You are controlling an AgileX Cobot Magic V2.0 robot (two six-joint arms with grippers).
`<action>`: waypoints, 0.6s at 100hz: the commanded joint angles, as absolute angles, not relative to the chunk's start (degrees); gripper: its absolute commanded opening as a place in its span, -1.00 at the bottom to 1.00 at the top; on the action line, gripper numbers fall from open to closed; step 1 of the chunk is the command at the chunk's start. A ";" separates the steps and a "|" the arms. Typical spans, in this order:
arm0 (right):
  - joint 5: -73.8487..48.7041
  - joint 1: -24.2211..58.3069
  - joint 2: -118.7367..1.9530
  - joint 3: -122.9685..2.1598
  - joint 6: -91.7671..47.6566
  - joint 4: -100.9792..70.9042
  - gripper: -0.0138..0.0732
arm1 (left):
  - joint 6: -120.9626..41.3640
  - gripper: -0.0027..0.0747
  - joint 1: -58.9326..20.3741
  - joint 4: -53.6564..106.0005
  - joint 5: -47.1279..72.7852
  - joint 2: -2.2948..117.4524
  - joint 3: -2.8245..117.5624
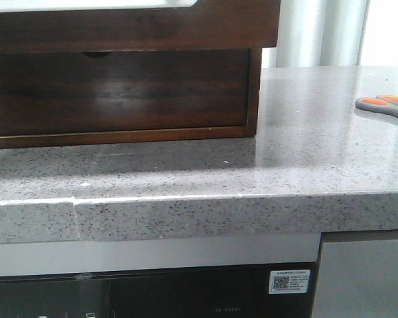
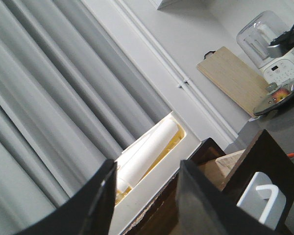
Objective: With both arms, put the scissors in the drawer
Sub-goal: 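Reach the right gripper down and grasp the grey-and-orange scissors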
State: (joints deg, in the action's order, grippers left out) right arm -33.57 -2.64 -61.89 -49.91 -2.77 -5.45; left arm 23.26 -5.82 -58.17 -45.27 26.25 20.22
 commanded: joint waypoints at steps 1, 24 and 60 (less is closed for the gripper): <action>-32.32 -2.63 -65.03 -55.32 -2.88 -3.54 0.15 | 24.50 -0.31 -5.96 -54.63 -46.34 26.44 21.66; -38.42 -2.63 -74.06 -63.88 -2.88 0.48 0.16 | 25.51 -0.31 -5.96 -54.63 -46.80 26.44 21.66; -47.91 -4.42 -86.15 -73.09 -1.91 1.70 0.16 | 25.64 -0.31 -5.96 -54.63 -46.80 26.44 21.66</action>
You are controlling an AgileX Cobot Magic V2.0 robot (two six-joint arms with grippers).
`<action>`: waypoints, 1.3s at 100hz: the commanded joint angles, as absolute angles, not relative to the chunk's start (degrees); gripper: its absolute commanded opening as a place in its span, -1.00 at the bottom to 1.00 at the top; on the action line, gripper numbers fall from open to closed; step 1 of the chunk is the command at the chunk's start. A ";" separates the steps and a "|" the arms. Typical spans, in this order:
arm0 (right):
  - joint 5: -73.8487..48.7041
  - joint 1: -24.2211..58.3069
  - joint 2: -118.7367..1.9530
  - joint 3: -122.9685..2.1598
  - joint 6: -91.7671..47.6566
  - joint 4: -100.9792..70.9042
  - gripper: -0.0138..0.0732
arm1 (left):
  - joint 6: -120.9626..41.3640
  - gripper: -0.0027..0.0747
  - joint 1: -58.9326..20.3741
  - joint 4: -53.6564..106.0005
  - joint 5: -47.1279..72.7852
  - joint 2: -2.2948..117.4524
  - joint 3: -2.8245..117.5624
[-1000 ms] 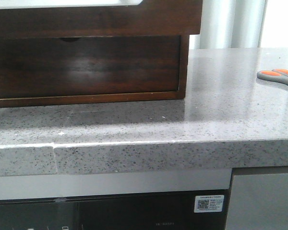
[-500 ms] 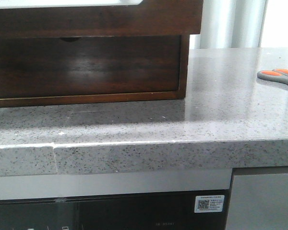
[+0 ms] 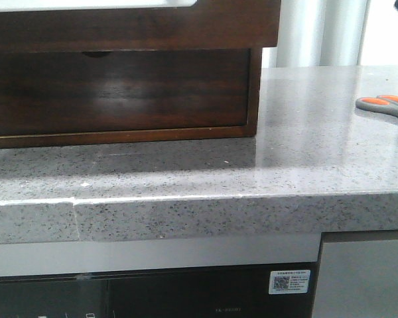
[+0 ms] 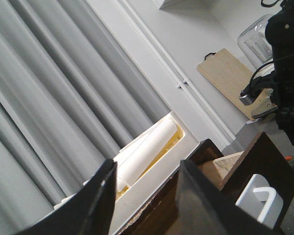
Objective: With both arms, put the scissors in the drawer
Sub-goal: 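Reach the right gripper down and grasp the grey-and-orange scissors, then lift the scissors with the right gripper and carry them over the drawer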
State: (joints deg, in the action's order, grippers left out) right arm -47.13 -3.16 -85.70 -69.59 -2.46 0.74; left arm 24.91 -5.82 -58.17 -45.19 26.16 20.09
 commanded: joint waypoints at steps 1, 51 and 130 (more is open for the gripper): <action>-48.30 -4.43 -86.57 -73.42 -1.91 1.70 0.16 | 25.64 -0.31 -5.96 -54.63 -46.80 26.44 21.66; -51.25 -5.53 -96.99 -82.45 -1.91 1.57 0.16 | 25.64 -0.31 -5.96 -54.63 -45.65 26.44 21.66; -53.81 -5.53 -104.03 -86.35 -2.02 1.57 0.15 | 25.64 -0.31 -5.96 -55.02 -45.27 26.44 21.66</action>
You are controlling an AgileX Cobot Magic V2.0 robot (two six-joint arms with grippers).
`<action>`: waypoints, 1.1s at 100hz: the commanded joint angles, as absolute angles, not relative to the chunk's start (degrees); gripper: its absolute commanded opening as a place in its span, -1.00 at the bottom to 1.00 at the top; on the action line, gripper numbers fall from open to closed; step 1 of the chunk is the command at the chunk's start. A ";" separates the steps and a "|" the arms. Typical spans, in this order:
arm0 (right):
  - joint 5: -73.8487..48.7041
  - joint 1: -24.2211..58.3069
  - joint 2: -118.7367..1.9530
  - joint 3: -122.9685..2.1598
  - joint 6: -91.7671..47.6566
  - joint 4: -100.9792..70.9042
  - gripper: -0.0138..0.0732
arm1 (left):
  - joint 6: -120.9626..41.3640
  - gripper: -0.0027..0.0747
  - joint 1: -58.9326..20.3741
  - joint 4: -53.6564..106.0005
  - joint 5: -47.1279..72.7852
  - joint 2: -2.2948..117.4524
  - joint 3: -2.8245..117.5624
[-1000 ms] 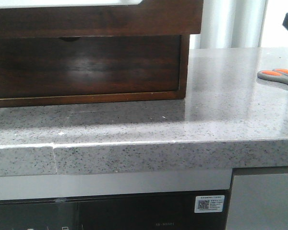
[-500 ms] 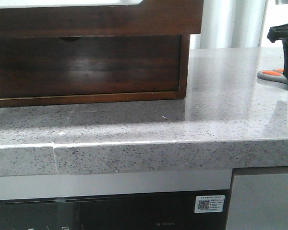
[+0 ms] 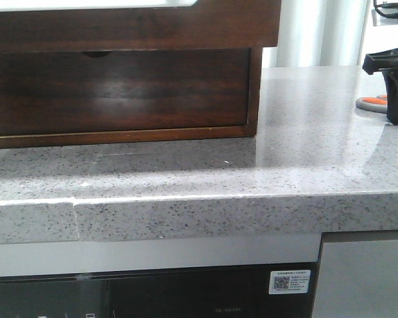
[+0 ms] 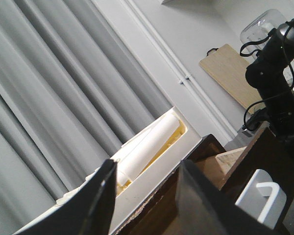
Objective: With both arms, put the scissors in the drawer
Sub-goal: 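Lift the scissors with the right gripper and carry them over the drawer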
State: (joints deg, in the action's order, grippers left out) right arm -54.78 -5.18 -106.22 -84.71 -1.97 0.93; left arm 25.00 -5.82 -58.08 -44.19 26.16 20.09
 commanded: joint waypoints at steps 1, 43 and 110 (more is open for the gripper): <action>-53.81 -5.53 -104.03 -86.35 -2.02 1.57 0.15 | 25.64 -0.31 -5.96 -55.02 -45.27 26.44 21.66; -53.95 -5.53 -104.03 -86.35 -2.50 2.63 -0.97 | 25.64 -0.40 -5.96 -55.02 -43.59 26.44 21.66; -42.90 -1.01 -81.98 -86.35 -19.04 -11.29 -0.97 | 25.64 -0.53 -5.96 -55.02 -43.59 26.44 21.66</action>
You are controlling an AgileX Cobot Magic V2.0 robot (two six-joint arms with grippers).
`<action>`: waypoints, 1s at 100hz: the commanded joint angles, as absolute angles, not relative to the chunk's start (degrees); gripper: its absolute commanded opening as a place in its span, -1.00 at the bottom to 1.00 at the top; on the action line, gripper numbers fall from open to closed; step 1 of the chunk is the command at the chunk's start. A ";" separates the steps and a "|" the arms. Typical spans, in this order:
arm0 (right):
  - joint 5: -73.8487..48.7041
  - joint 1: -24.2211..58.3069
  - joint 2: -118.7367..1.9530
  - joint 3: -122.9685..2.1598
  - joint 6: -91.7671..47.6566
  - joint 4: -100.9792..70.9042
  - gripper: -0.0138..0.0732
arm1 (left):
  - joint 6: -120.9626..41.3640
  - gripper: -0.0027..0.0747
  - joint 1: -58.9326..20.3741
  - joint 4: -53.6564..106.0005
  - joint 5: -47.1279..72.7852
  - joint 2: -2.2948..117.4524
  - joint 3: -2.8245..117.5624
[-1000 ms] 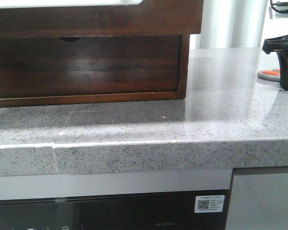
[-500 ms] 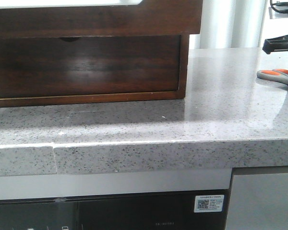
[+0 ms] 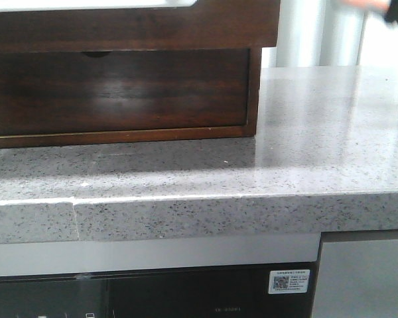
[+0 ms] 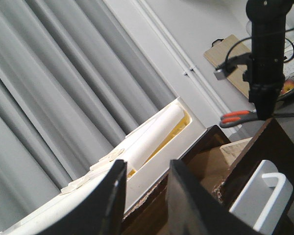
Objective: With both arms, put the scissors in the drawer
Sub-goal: 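Lift the scissors with the right gripper and carry them over the drawer, then lower the scissors into the open drawer and open the right gripper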
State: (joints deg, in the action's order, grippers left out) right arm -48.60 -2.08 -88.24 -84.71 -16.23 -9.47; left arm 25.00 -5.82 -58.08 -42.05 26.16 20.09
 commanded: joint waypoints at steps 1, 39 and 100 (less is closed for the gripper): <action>-42.49 -0.87 -81.65 -86.35 -19.46 -11.39 -0.97 | 25.64 -0.53 -5.96 -55.02 -43.59 26.44 21.66; -38.36 12.95 -71.80 -88.26 -34.46 -17.12 -0.97 | 25.64 -0.53 -5.96 -55.02 -43.59 26.44 21.66; -35.46 36.64 -78.43 -91.19 -46.08 -17.12 -0.97 | 25.64 -0.53 -5.96 -55.02 -43.59 26.44 21.66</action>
State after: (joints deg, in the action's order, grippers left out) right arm -40.35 35.62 -78.38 -89.33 -45.23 -16.41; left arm 25.00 -5.82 -58.08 -41.97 26.16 20.09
